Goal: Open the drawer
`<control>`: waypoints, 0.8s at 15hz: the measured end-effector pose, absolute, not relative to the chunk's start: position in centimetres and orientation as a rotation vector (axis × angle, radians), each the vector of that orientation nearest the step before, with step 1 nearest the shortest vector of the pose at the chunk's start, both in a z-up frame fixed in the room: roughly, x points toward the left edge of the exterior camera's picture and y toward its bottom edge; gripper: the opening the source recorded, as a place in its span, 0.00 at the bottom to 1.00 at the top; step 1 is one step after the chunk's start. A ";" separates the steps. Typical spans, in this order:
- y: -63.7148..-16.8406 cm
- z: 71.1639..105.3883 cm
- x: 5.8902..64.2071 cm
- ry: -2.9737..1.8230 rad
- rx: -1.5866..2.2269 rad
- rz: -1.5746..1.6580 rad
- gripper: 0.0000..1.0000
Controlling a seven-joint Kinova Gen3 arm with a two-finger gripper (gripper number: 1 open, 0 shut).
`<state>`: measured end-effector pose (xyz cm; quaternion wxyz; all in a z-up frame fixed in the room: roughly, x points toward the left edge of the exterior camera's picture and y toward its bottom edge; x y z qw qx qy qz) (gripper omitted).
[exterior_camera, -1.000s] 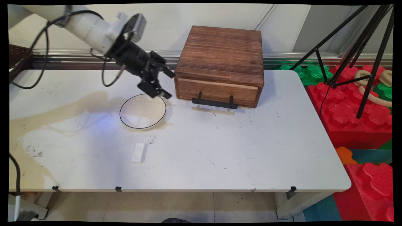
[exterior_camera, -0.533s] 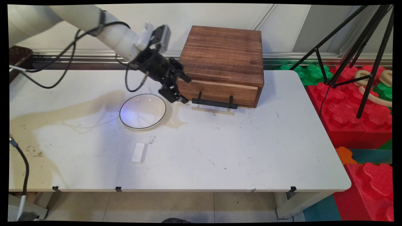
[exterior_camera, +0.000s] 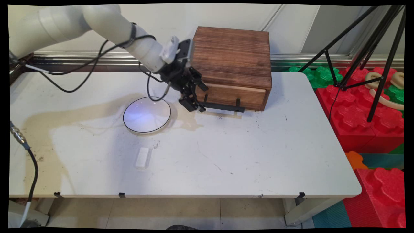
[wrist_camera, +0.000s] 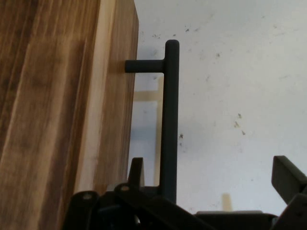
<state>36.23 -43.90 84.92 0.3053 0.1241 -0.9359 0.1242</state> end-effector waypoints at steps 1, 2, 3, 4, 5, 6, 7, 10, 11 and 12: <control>-44.2 84.4 35.8 -2.486 0.324 0.329 1.00; -44.5 84.0 35.4 -2.494 0.321 0.331 1.00; -44.7 83.5 35.1 -2.503 0.317 0.333 1.00; -44.9 83.0 34.7 -2.511 0.316 0.334 1.00; -45.1 82.6 34.5 -2.517 0.316 0.334 1.00; -45.2 82.3 34.3 -2.520 0.316 0.334 1.00; -45.3 81.9 34.0 -2.524 0.316 0.333 1.00; -45.6 80.8 33.3 -2.537 0.313 0.329 1.00; -45.6 80.5 33.1 -2.540 0.312 0.328 1.00; -45.6 80.2 32.9 -2.543 0.311 0.326 1.00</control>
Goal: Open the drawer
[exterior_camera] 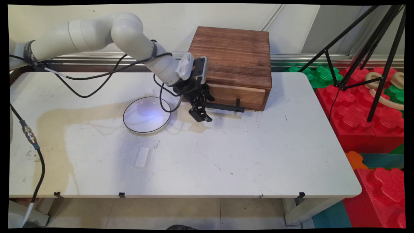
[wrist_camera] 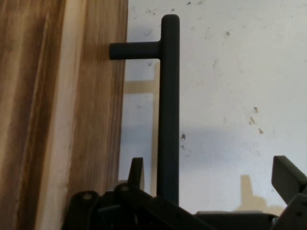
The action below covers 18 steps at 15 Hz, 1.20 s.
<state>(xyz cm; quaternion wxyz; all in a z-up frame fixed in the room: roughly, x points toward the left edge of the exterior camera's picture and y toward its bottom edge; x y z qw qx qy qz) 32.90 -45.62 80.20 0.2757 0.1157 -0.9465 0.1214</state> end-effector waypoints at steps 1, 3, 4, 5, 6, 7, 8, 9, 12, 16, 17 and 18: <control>-45.6 80.0 32.7 -2.546 0.309 0.325 1.00; -45.5 79.5 32.4 -2.551 0.306 0.323 1.00; -45.5 79.3 32.3 -2.553 0.304 0.322 1.00; -45.5 79.2 32.2 -2.554 0.303 0.322 1.00; -45.4 79.1 32.1 -2.554 0.301 0.321 1.00; -45.4 79.0 32.0 -2.554 0.300 0.322 1.00; -45.3 78.9 31.9 -2.554 0.298 0.322 1.00; -45.3 78.9 31.7 -2.554 0.295 0.323 1.00; -44.9 78.9 31.4 -2.550 0.283 0.327 1.00; -44.1 79.1 31.1 -2.546 0.269 0.326 1.00; -43.9 79.2 31.1 -2.546 0.267 0.324 1.00; -43.6 79.2 31.0 -2.545 0.263 0.322 1.00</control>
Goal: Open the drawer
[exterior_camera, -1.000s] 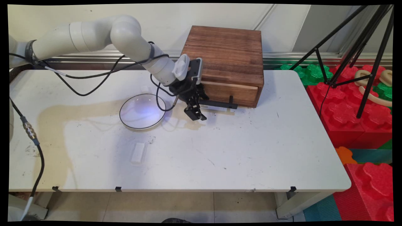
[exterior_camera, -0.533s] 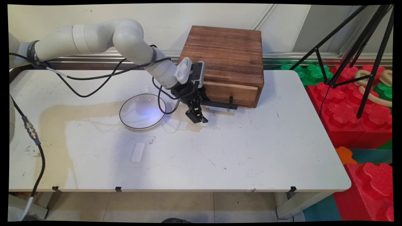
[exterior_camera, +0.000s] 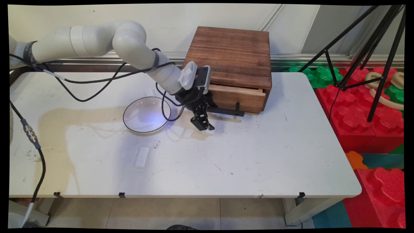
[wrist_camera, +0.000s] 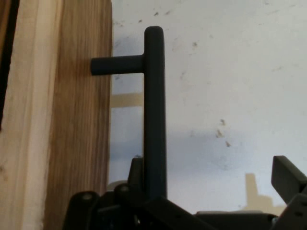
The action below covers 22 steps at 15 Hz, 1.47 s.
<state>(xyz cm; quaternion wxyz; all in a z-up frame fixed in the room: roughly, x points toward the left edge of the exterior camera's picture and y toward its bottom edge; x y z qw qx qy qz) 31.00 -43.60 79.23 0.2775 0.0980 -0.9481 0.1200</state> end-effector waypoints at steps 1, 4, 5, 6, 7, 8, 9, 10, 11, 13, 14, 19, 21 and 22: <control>-43.2 79.3 30.9 -2.545 0.258 0.318 1.00; -42.0 79.3 30.7 -2.545 0.246 0.304 1.00; -41.6 79.3 30.6 -2.545 0.242 0.298 1.00; -41.2 79.3 30.6 -2.545 0.239 0.293 1.00; -40.9 79.3 30.5 -2.545 0.236 0.289 1.00; -40.5 79.3 30.4 -2.545 0.233 0.284 1.00; -40.3 79.3 30.4 -2.545 0.231 0.280 1.00; -39.9 79.3 30.3 -2.545 0.228 0.275 1.00; -39.4 79.4 30.2 -2.544 0.225 0.269 1.00; -38.6 79.4 30.1 -2.543 0.221 0.259 1.00; -38.3 79.4 30.0 -2.543 0.219 0.255 1.00; -36.0 79.5 29.6 -2.540 0.211 0.223 1.00; -35.0 79.6 29.4 -2.539 0.207 0.208 1.00; -34.4 79.6 29.3 -2.538 0.205 0.200 1.00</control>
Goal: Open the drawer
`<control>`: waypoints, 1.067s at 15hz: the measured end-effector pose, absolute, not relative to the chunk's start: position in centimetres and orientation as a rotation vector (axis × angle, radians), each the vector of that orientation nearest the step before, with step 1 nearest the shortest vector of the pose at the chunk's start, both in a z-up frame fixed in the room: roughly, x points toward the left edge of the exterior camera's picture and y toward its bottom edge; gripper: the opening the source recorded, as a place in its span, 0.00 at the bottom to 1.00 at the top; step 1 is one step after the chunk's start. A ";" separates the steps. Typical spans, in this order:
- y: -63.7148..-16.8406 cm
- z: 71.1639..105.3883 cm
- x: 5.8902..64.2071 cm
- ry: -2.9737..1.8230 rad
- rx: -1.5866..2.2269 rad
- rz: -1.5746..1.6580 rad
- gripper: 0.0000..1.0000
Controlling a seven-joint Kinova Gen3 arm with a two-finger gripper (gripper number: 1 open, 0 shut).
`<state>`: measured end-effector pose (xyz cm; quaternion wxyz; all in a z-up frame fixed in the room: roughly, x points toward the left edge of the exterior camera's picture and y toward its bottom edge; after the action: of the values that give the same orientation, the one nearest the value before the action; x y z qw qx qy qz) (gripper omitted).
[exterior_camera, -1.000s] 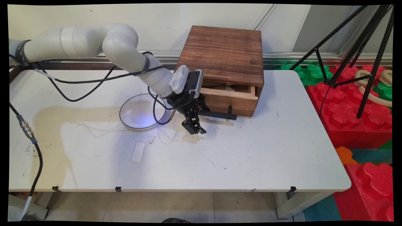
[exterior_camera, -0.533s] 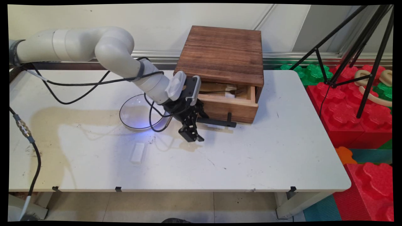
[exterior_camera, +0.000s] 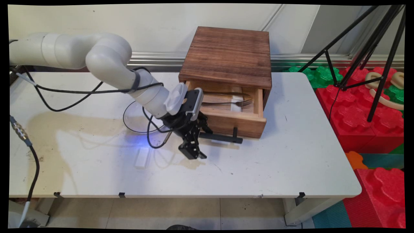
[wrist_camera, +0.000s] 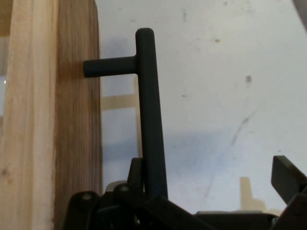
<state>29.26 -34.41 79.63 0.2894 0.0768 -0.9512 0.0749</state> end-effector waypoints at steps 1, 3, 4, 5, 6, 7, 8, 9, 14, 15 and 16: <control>-33.9 79.7 29.2 -2.537 0.204 0.193 1.00; -33.1 79.7 29.0 -2.536 0.203 0.181 1.00; -32.8 79.7 28.9 -2.536 0.202 0.175 1.00; -32.3 79.7 28.8 -2.535 0.202 0.167 1.00; -31.8 79.8 28.6 -2.534 0.201 0.159 1.00; -31.3 79.8 28.5 -2.534 0.200 0.151 1.00; -30.8 79.8 28.4 -2.533 0.200 0.144 1.00; -30.5 79.8 28.4 -2.533 0.199 0.140 1.00; -28.5 79.8 27.9 -2.530 0.192 0.117 1.00; -28.1 79.8 27.8 -2.529 0.191 0.115 1.00; -27.9 79.8 27.8 -2.529 0.191 0.115 1.00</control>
<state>27.76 -27.86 79.83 0.2967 0.0718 -0.9513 0.0431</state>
